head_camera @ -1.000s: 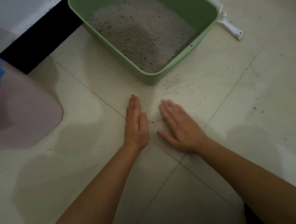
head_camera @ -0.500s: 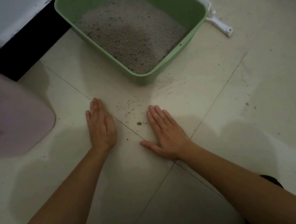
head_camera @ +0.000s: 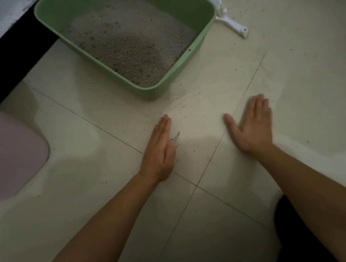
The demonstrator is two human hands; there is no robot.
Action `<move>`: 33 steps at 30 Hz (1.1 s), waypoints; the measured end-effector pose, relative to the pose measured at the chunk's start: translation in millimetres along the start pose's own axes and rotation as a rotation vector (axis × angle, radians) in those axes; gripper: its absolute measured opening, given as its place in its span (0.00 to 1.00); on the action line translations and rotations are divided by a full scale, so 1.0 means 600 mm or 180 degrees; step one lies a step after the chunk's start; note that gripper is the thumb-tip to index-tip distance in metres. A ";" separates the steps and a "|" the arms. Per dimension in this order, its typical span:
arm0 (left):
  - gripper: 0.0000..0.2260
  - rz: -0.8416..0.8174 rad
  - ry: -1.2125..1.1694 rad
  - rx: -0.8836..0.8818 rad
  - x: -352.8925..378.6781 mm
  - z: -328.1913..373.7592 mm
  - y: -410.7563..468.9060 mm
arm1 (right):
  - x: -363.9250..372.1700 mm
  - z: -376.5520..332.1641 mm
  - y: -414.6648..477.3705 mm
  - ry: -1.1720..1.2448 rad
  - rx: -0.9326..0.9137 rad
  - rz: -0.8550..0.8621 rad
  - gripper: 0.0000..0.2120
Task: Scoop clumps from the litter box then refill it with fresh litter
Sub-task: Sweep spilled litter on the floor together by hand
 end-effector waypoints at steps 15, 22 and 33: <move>0.28 0.1875 0.0254 -0.1199 -0.179 -0.118 -0.125 | 0.017 -0.310 -0.145 0.0248 -0.3094 -0.0022 0.35; 0.34 0.0692 0.0401 -0.0822 -0.082 -0.069 -0.092 | 0.004 -0.216 -0.054 0.0092 -0.2193 0.0452 0.31; 0.31 0.1046 -0.0253 -0.0739 -0.087 -0.034 -0.068 | 0.037 -0.269 -0.156 -0.0606 -0.2715 0.0026 0.45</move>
Point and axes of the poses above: each hand's wrist, its own y-axis towards the middle knuckle, its own x-axis out of the palm, z = x × y, the point moved 4 cm from there along y, towards the middle knuckle, and after that the axes turned 12 degrees about -y, right-handed, at the moved point
